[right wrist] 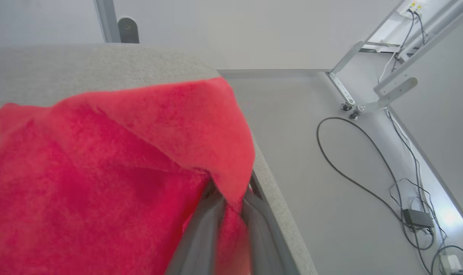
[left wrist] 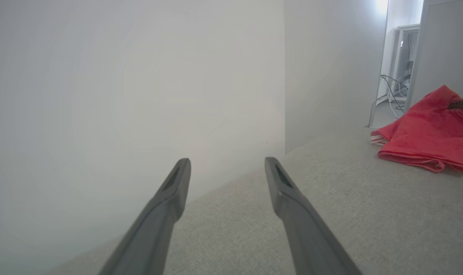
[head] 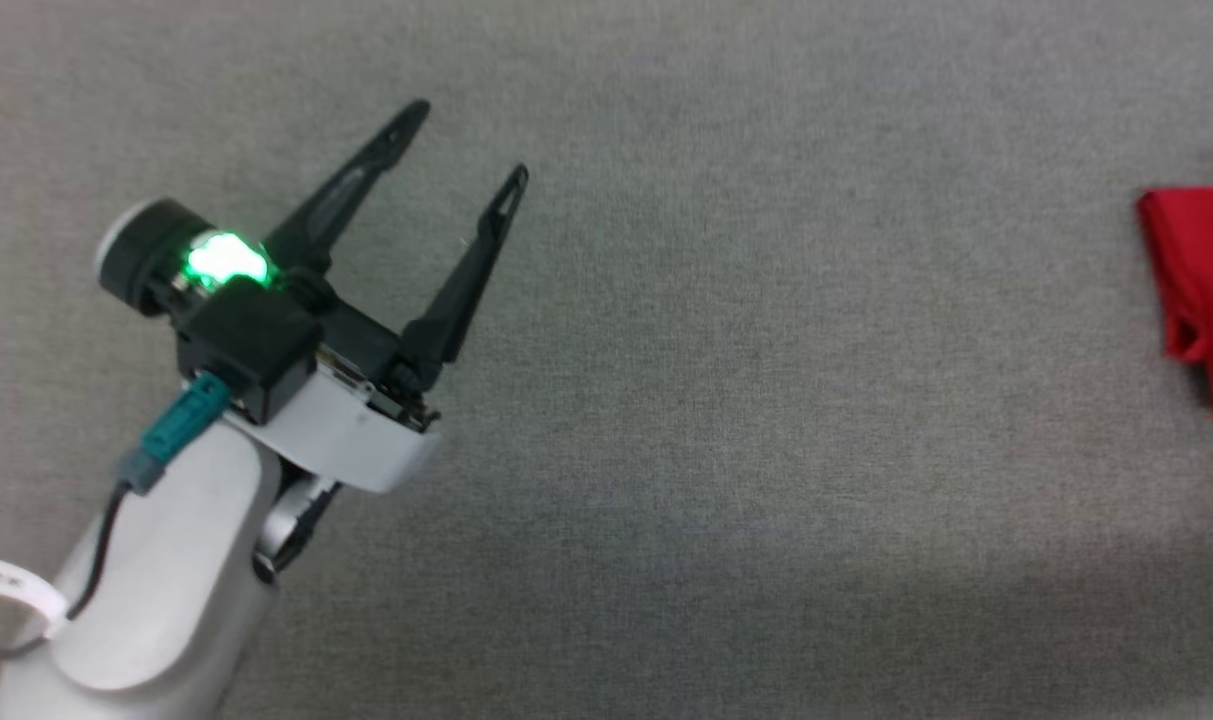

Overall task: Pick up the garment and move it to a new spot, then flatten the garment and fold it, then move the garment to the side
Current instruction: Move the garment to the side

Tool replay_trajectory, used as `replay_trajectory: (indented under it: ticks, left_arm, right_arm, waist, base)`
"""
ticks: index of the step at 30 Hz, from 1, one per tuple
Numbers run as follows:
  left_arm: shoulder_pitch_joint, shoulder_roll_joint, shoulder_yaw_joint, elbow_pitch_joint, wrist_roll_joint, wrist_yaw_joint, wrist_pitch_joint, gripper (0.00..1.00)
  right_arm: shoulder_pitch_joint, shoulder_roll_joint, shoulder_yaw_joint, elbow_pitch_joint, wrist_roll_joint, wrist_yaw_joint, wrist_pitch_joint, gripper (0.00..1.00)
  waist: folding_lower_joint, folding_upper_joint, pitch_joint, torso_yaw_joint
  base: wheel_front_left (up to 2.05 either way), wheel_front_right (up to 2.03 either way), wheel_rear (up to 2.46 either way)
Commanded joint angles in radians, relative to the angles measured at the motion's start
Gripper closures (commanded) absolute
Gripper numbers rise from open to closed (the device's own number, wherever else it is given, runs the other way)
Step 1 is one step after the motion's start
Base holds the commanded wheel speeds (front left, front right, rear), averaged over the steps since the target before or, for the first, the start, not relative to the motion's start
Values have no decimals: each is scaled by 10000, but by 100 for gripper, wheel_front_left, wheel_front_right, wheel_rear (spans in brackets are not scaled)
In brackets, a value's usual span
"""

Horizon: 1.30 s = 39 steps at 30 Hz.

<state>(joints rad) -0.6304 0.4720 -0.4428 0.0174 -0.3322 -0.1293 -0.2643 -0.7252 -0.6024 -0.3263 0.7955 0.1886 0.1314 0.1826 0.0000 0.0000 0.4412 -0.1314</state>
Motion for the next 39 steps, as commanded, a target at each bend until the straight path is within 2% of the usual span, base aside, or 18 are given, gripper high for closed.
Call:
replay_trajectory:
  ticks: [1, 6, 10, 13, 15, 16, 17, 18, 26, 31, 32, 39]
  left_arm:
    - [-180, 82, 15, -42, -8, -16, 9, 0]
    - [-389, 298, 58, -174, 35, -16, 9, 0]
    - [-339, 358, 59, -242, 92, -16, 9, 0]
    - [-288, 326, 109, -240, 86, -16, 9, 0]
    - [-233, 284, 133, -224, 66, -16, 9, 0]
    - [-207, 264, 163, -218, 52, -16, 9, 0]
    - [-172, 228, 187, -208, 51, -16, 9, 0]
    - [-127, 187, 211, -198, 55, -16, 9, 0]
    - [618, -315, 641, 95, 36, -16, 9, 0]
    - [1622, -719, 1171, 349, 5, -16, 9, 0]
    - [1622, -719, 1171, 349, 5, -16, 9, 0]
    - [3266, -1140, 1920, 810, 83, -16, 9, 0]
  right_arm:
    - [-289, 76, -331, 211, -392, -15, -266, 100]
    - [-757, 529, -1069, 1091, -2277, -13, -707, 100]
    - [-1073, 967, -1788, 1595, -2969, -13, -1059, 100]
    - [-1250, 1028, -2106, 1856, -3380, -13, -1264, 99]
    - [-1347, 1066, -2287, 1967, -3551, -13, -1366, 65]
    - [-1412, 1038, -2372, 2018, -3650, -13, -1437, 40]
    - [-1446, 1007, -2405, 2069, -3742, -13, -1509, 5]
    - [-1508, 1005, -2456, 2114, -3742, -13, -1605, 0]
    - [-1526, 720, -1707, 2448, -3584, -13, -2394, 0]
    - [-1163, 985, -314, 2577, -2734, -13, -2863, 0]
    - [-1163, 985, -314, 2577, -2734, -13, -2863, 0]
    - [-239, 1722, 2367, 2105, -1029, -13, -3224, 0]
  waist:
    - [0, 0, 565, -155]
    - [0, 0, 788, -137]
    - [0, 0, 793, -108]
    - [0, 0, 734, -73]
    - [0, 0, 650, -50]
    - [0, 0, 611, -39]
    - [0, 0, 559, -26]
    - [0, 0, 490, -11]
    - [0, 0, -629, 268]
    - [0, 0, -1642, 551]
    - [0, 0, -1642, 551]
    - [0, 0, -2884, 962]
  base:
    - [0, 0, 0]
    - [0, 0, 0]
    - [0, 0, 0]
    - [0, 0, 0]
    - [0, 0, 0]
    - [0, 0, 0]
    - [0, 0, 0]
    - [0, 0, 0]
    - [0, 0, 0]
    - [0, 0, 0]
    - [0, 0, 0]
    - [0, 0, 0]
